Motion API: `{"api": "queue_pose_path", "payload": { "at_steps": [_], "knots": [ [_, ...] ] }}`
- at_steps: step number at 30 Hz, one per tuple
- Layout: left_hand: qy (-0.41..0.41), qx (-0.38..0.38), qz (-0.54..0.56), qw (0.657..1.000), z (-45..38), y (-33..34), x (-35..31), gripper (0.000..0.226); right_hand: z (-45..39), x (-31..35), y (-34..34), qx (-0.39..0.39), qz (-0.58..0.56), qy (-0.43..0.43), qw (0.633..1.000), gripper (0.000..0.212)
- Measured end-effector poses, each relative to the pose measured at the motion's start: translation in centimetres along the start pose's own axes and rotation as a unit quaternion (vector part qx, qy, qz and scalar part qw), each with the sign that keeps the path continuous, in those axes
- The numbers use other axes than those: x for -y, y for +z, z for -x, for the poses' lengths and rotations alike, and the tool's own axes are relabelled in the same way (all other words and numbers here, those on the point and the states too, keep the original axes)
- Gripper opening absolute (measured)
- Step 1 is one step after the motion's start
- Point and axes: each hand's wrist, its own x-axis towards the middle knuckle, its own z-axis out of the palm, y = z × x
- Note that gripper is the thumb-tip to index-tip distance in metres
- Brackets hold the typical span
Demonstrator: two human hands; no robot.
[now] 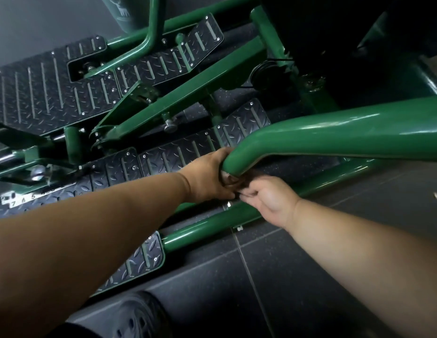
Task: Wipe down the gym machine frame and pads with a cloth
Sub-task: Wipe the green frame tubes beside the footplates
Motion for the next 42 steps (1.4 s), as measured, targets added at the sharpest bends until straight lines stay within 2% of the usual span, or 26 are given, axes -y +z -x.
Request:
{"api": "queue_pose_path", "payload": {
  "at_steps": [3, 6, 8, 11, 12, 14, 16, 20, 25, 28, 31, 33, 35, 38, 42],
  "knots": [
    [-0.001, 0.035, -0.025, 0.999, 0.4, -0.8, 0.8, 0.131, -0.4, 2.1, -0.2, 0.005, -0.025, -0.016, 1.0, 0.056],
    [-0.013, 0.028, -0.012, 0.999, 0.7, -0.5, 0.9, 0.118, -0.5, 3.1, -0.4, -0.003, -0.072, -0.029, 0.997, 0.055],
    [-0.013, -0.001, -0.011, 1.0, 0.7, 0.1, 0.9, 0.105, -0.5, 2.5, -0.3, -0.045, -0.078, -0.038, 0.995, 0.051],
    [-0.021, -0.038, -0.013, 0.999, 0.8, 0.9, 0.8, 0.094, -0.7, -0.6, 0.2, -0.101, 0.001, 0.006, 0.995, 0.038],
    [-0.022, -0.046, -0.016, 0.999, 0.9, 1.0, 0.7, 0.094, -0.4, -1.5, 0.7, -0.086, 0.018, 0.036, 0.995, 0.028],
    [-0.023, -0.058, -0.028, 0.998, 1.0, 1.2, 0.5, 0.096, 0.0, -2.8, 1.8, -0.042, 0.005, 0.082, 0.996, 0.029],
    [-0.024, -0.065, -0.039, 0.997, 1.1, 1.4, 0.3, 0.096, -0.3, -3.0, 2.5, -0.034, -0.023, 0.072, 0.997, 0.026],
    [-0.023, -0.071, -0.06, 0.995, 1.2, 1.1, -0.6, 0.101, -1.6, -2.2, 2.3, -0.069, -0.016, 0.024, 0.997, 0.031],
    [-0.003, -0.026, -0.063, 0.998, 1.7, -1.4, -1.8, 0.13, -1.3, 0.1, 1.5, -0.015, -0.07, -0.046, 0.996, 0.034],
    [-0.028, 0.004, -0.063, 0.998, 2.6, -3.6, -2.7, 0.136, -1.2, 2.2, 1.3, 0.034, -0.128, -0.089, 0.987, 0.03],
    [-0.061, 0.024, -0.04, 0.997, 4.3, -5.3, -2.9, 0.125, -0.9, 4.9, 0.6, 0.078, -0.149, -0.102, 0.98, 0.028],
    [-0.078, 0.036, -0.051, 0.995, 6.1, -5.9, -3.2, 0.112, -0.6, 6.0, 0.2, 0.093, -0.156, -0.09, 0.979, 0.051],
    [-0.1, 0.055, -0.057, 0.992, 8.4, -6.3, -3.7, 0.103, -0.8, 5.7, 0.1, 0.104, -0.192, -0.071, 0.973, 0.036],
    [-0.132, 0.084, -0.066, 0.985, 11.7, -7.2, -4.4, 0.093, -1.4, 2.3, 1.1, 0.089, -0.2, -0.019, 0.976, 0.031],
    [-0.149, 0.119, -0.069, 0.979, 14.8, -8.5, -4.5, 0.088, -3.2, -2.1, 2.5, 0.041, -0.209, 0.032, 0.976, 0.044]
  ]
}}
